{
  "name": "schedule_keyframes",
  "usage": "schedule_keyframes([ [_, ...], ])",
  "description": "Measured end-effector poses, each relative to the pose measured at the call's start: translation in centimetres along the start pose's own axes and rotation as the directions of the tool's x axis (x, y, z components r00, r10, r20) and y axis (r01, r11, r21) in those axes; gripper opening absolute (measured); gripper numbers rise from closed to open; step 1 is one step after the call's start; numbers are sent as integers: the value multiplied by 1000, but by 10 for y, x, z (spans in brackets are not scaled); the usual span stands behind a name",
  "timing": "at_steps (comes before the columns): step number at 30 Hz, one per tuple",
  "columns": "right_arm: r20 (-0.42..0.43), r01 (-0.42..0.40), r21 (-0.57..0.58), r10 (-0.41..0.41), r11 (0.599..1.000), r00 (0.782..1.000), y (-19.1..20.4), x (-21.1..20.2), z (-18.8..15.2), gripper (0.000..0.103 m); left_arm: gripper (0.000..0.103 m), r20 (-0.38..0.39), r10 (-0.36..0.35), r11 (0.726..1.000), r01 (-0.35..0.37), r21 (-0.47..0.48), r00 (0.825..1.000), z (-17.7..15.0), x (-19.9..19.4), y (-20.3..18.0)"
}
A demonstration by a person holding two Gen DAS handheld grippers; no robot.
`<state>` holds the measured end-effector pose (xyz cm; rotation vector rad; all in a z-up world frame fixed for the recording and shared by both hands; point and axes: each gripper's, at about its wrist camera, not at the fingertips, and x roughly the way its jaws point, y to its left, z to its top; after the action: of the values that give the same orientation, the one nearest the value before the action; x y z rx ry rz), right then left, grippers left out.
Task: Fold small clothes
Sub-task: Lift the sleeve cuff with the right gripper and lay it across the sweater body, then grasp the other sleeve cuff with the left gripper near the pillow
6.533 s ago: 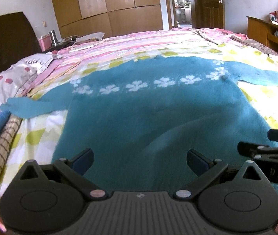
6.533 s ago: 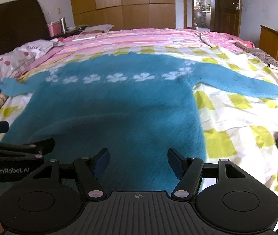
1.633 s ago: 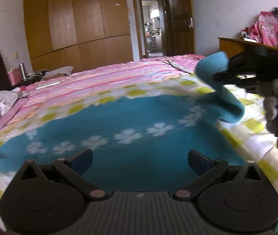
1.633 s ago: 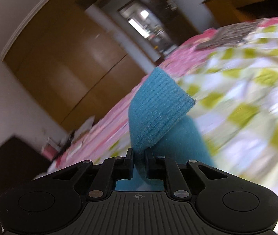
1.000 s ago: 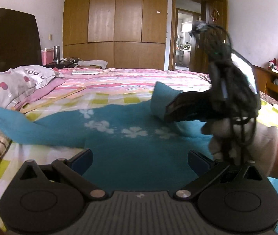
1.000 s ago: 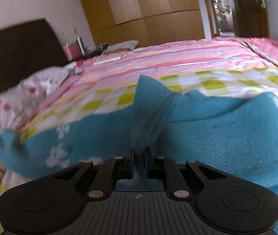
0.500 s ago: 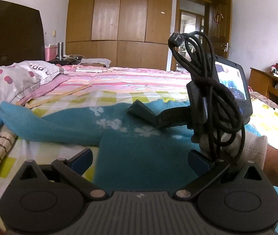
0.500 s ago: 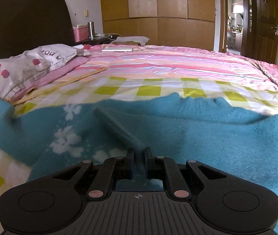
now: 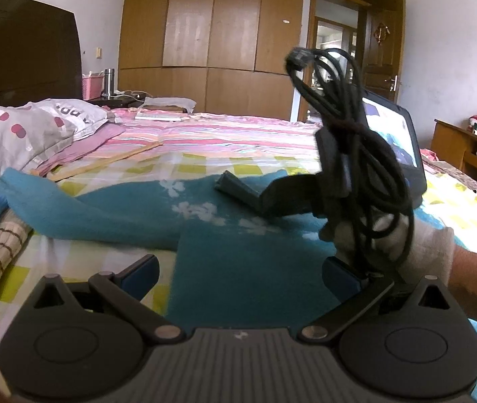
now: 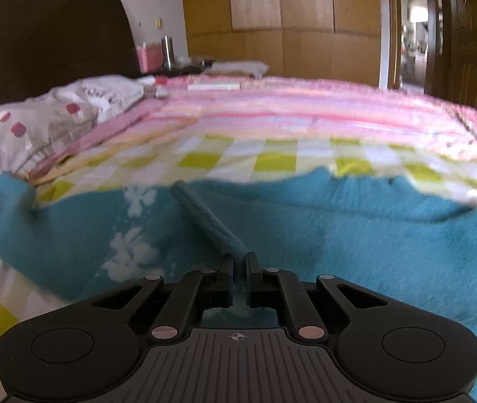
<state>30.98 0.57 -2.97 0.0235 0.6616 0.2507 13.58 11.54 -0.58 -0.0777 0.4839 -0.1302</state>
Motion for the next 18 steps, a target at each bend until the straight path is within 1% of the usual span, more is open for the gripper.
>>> schedule_keyframes([
  [2, -7, -19, -2, 19, 1000, 1000, -2, -1, -1, 14, 103, 2, 3, 1000, -3, -6, 1000, 0, 0, 1],
  [3, -13, -38, -3, 38, 999, 999, -3, -2, -1, 16, 103, 3, 4, 1000, -4, -8, 1000, 0, 0, 2],
  [7, -21, -165, 24, 166, 986, 986, -7, -14, 4, 17, 103, 8, 12, 1000, -12, -12, 1000, 1, -1, 3],
  [9, -8, -182, 21, 182, 983, 983, -6, -20, 7, 17, 103, 13, 16, 1000, -16, -10, 1000, 2, -1, 4],
  [11, 17, -171, 20, 171, 985, 985, -8, -28, 11, 17, 103, 23, 22, 1000, -22, -4, 999, 3, -2, 3],
  [13, 42, -140, 31, 139, 990, 989, -16, -35, 13, 17, 103, 29, 29, 1000, -29, 0, 999, 3, -2, 3],
  [16, 80, -46, 65, 41, 997, 996, -41, -42, 15, 17, 103, 24, 29, 1000, -29, -8, 999, 4, 0, 5],
  [18, 57, 14, 107, -20, 994, 998, -59, -38, 14, 17, 103, 26, 35, 999, -34, -6, 999, 4, 1, 6],
])
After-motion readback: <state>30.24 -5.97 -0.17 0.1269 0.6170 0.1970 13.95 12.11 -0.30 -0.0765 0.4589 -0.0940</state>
